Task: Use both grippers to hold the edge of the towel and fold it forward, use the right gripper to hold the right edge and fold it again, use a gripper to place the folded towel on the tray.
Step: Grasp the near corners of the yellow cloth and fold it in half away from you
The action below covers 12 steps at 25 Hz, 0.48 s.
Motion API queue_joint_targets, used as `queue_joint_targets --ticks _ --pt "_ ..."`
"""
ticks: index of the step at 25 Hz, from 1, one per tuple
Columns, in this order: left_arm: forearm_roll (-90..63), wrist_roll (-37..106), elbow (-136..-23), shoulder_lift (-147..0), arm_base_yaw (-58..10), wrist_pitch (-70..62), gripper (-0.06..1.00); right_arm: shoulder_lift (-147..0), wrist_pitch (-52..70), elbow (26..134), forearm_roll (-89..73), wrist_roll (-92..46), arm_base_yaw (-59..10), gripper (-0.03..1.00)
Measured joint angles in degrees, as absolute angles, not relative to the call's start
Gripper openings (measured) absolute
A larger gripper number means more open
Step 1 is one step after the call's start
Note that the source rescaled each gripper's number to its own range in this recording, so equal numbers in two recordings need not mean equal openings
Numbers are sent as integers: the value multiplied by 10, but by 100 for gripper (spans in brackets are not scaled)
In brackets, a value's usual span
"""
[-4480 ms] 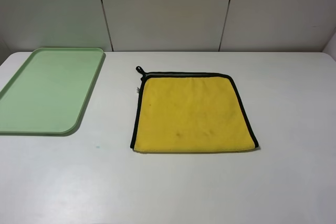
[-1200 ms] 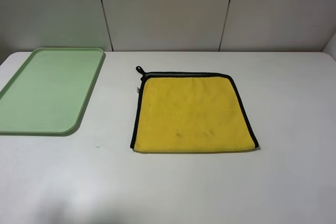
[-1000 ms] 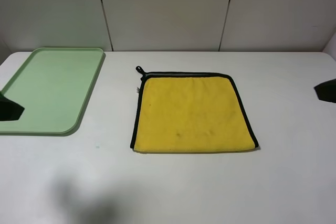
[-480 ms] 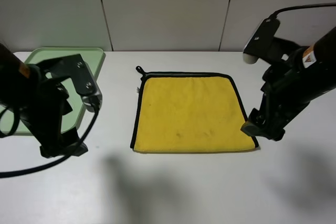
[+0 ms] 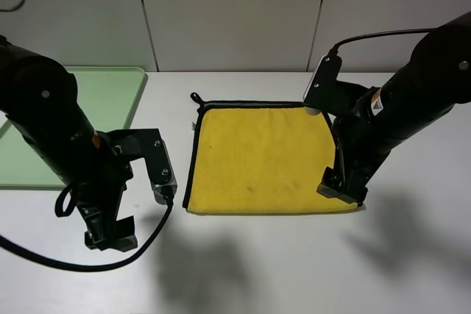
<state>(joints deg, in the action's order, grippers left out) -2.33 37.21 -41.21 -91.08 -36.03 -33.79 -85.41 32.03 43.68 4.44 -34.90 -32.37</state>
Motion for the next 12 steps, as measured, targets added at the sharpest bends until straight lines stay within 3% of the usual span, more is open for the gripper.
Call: queue_joint_targets --ticks 12 --pt "-26 409 -412 -954 -360 -331 91 -870 320 435 16 -449 -324 100"
